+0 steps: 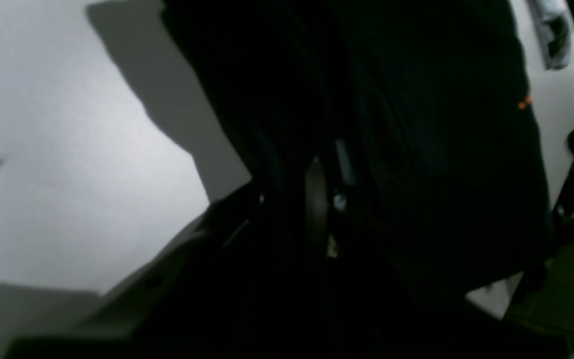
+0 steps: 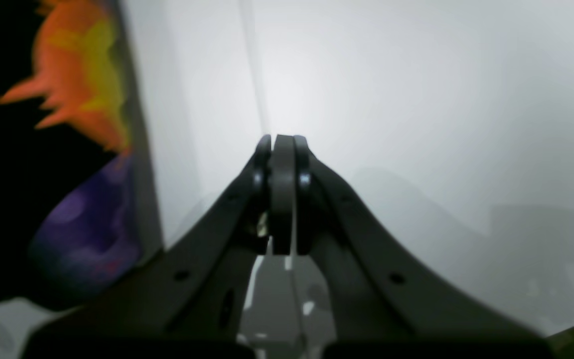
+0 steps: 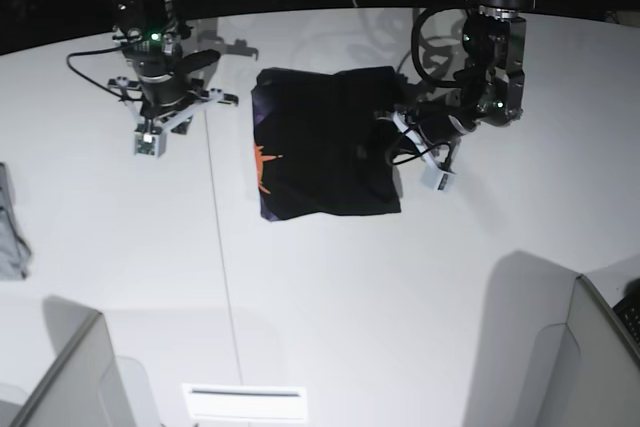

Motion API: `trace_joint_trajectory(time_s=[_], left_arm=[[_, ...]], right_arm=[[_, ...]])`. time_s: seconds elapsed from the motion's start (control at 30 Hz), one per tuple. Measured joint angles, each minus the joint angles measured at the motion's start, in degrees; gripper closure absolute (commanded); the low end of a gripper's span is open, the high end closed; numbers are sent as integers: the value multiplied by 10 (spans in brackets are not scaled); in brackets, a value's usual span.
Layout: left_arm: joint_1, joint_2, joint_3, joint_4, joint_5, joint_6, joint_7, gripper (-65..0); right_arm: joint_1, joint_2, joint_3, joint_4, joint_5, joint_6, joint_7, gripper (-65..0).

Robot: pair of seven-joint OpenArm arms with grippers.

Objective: Fold the T-shirt properly
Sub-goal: 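Grasp the folded shirt's edge with the left gripper and drag it to reposition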

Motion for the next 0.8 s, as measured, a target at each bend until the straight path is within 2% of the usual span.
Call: trace_joint_trajectory(time_s=[0.13,0.27,0.57,0.8], left_arm=[[3,-27,4,27,10,3,8,0],[-4,-71,61,48,16,9,7,0],[-101,-166,293,56,12,8,2,0],[-200,-212,454,57,10,7,1,0]], right_arm=[[-11,-2,12,0,3,0,1,0],[-15,-1,12,0,0,0,1,0],[-16,-1,14,0,2,0,1,0],[-16,-4,30,-1,7,0,-6,0]])
